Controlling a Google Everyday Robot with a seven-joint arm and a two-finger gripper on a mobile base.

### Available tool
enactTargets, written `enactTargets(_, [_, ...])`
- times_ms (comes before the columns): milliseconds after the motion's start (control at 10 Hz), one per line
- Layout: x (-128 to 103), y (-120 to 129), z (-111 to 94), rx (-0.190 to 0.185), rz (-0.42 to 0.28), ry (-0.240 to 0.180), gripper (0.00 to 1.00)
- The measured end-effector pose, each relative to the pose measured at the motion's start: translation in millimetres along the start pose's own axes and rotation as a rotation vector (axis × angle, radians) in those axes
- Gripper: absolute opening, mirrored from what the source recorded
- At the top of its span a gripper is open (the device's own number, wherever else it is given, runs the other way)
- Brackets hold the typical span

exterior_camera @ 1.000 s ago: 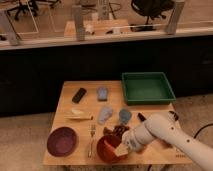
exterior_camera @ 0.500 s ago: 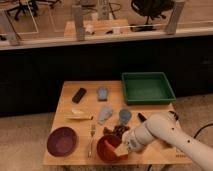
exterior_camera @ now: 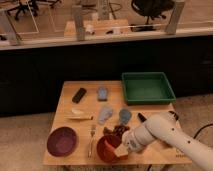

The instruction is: Place pepper in red bowl

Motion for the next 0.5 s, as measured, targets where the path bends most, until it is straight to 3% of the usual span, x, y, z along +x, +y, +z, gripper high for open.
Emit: enactTargets(500, [1.0, -1.4, -0.1, 0.001, -0.007, 0.002, 0.14])
